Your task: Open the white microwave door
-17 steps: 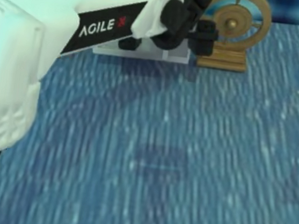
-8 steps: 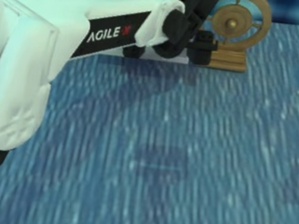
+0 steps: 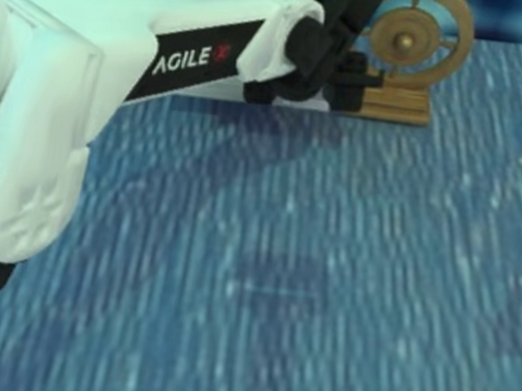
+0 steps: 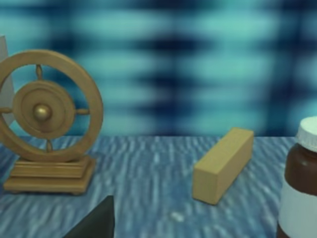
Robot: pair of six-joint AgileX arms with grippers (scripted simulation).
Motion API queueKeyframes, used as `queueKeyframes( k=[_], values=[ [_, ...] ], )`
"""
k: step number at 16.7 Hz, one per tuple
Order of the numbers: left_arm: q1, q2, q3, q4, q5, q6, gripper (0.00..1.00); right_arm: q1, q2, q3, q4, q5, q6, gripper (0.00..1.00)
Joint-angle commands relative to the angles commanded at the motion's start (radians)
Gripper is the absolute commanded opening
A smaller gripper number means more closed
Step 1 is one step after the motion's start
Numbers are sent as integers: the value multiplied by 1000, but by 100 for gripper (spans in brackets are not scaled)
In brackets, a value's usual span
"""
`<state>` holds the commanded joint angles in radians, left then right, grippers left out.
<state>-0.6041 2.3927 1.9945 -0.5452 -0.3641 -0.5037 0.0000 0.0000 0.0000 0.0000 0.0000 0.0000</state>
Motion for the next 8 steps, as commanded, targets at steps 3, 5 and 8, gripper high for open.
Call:
queueKeyframes(
  k=[3, 5, 8],
  values=[
    [0, 0, 0, 0, 0, 0, 0, 0, 0, 0, 0, 0, 0, 100],
    [0, 0, 0, 0, 0, 0, 0, 0, 0, 0, 0, 0, 0, 100],
    [0, 0, 0, 0, 0, 0, 0, 0, 0, 0, 0, 0, 0, 100]
  ],
)
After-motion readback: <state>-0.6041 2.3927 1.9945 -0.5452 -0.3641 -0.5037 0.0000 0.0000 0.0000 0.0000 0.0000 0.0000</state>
